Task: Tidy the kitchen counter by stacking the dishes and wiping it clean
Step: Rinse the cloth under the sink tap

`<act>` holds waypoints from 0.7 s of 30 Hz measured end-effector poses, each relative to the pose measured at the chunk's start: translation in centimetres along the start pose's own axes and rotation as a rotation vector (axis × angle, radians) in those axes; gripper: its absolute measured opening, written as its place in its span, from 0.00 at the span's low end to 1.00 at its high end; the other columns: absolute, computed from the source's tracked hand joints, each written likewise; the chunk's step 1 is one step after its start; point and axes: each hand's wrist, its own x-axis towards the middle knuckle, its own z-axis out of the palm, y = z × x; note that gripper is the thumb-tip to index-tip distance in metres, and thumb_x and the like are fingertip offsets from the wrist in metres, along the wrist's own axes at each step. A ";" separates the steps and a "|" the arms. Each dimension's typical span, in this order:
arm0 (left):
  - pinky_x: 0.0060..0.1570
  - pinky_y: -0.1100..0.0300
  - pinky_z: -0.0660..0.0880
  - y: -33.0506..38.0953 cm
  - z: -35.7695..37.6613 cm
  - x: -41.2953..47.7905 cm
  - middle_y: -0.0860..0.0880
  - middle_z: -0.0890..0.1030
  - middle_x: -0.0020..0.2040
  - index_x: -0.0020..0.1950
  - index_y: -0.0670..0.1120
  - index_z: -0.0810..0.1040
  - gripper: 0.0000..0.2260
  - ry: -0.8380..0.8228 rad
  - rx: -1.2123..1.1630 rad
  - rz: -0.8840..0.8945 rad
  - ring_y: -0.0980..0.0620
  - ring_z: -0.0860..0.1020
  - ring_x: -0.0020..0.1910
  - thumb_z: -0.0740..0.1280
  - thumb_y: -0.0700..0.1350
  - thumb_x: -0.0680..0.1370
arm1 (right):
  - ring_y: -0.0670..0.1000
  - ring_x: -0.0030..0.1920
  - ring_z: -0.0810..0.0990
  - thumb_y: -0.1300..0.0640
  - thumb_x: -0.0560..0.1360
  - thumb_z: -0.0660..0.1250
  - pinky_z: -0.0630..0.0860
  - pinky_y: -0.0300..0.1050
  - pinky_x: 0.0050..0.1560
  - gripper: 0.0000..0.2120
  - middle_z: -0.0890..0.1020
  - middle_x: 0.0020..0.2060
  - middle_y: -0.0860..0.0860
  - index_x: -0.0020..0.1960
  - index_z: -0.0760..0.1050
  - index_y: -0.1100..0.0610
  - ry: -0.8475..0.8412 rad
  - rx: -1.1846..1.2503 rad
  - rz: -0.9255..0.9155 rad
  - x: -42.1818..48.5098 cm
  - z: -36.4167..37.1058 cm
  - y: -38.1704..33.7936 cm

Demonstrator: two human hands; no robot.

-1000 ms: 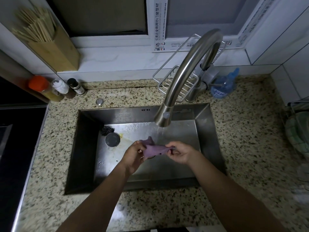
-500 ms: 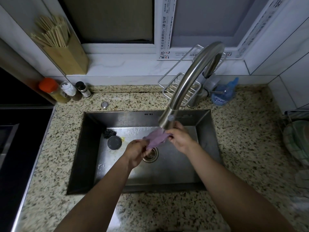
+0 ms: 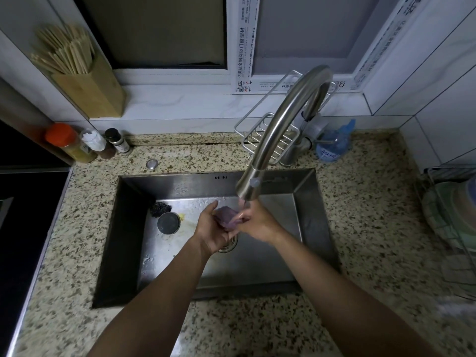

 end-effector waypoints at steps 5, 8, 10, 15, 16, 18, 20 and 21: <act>0.48 0.47 0.85 -0.3 0.6 0.9 0.32 0.80 0.63 0.70 0.36 0.71 0.16 -0.168 0.100 0.105 0.39 0.83 0.55 0.62 0.36 0.83 | 0.43 0.41 0.84 0.68 0.75 0.73 0.77 0.32 0.39 0.14 0.86 0.47 0.58 0.58 0.73 0.65 0.043 0.175 0.007 -2.7 -2.4 2.1; 0.64 0.47 0.77 0.0 0.8 0.4 0.34 0.82 0.60 0.70 0.37 0.72 0.16 -0.165 0.157 0.086 0.41 0.82 0.57 0.60 0.32 0.82 | 0.44 0.37 0.82 0.63 0.79 0.69 0.74 0.34 0.34 0.04 0.86 0.45 0.56 0.53 0.77 0.62 0.340 0.310 0.101 -2.6 -4.1 4.2; 0.64 0.47 0.77 0.1 0.5 0.2 0.36 0.84 0.58 0.70 0.38 0.73 0.16 -0.172 0.164 0.083 0.43 0.83 0.56 0.59 0.32 0.82 | 0.49 0.42 0.80 0.56 0.81 0.66 0.74 0.39 0.38 0.04 0.85 0.51 0.57 0.54 0.78 0.55 0.410 0.369 0.223 -1.5 -4.4 5.8; 0.59 0.45 0.79 0.2 0.4 0.0 0.39 0.85 0.57 0.68 0.41 0.75 0.16 -0.195 0.158 0.076 0.44 0.85 0.53 0.56 0.35 0.83 | 0.59 0.60 0.80 0.43 0.80 0.66 0.80 0.56 0.61 0.20 0.81 0.61 0.59 0.66 0.78 0.54 0.137 0.786 0.458 0.5 -2.8 6.1; 0.60 0.44 0.78 0.2 0.4 -0.2 0.39 0.85 0.58 0.68 0.41 0.75 0.15 -0.207 0.157 0.080 0.43 0.85 0.53 0.56 0.37 0.83 | 0.59 0.61 0.80 0.44 0.81 0.65 0.79 0.58 0.62 0.20 0.82 0.60 0.58 0.65 0.79 0.55 0.087 0.805 0.453 0.5 -2.5 5.8; 0.59 0.43 0.79 0.2 0.2 -0.2 0.39 0.84 0.59 0.67 0.42 0.75 0.14 -0.209 0.161 0.073 0.43 0.85 0.54 0.56 0.39 0.85 | 0.59 0.62 0.79 0.47 0.81 0.62 0.76 0.60 0.67 0.19 0.83 0.60 0.58 0.65 0.80 0.56 0.058 0.818 0.432 0.4 -2.4 5.7; 0.55 0.42 0.82 0.2 0.1 0.1 0.38 0.83 0.63 0.71 0.41 0.73 0.15 -0.209 0.157 0.061 0.42 0.84 0.58 0.56 0.43 0.86 | 0.59 0.63 0.79 0.51 0.82 0.62 0.75 0.58 0.67 0.17 0.83 0.61 0.59 0.66 0.79 0.58 0.093 0.835 0.411 0.2 -2.5 5.9; 0.53 0.44 0.83 0.2 0.4 0.1 0.38 0.82 0.64 0.74 0.40 0.71 0.18 -0.203 0.164 0.058 0.42 0.84 0.59 0.55 0.46 0.87 | 0.58 0.62 0.80 0.53 0.81 0.62 0.77 0.55 0.63 0.16 0.83 0.60 0.58 0.65 0.78 0.58 0.129 0.834 0.392 0.1 -2.8 6.1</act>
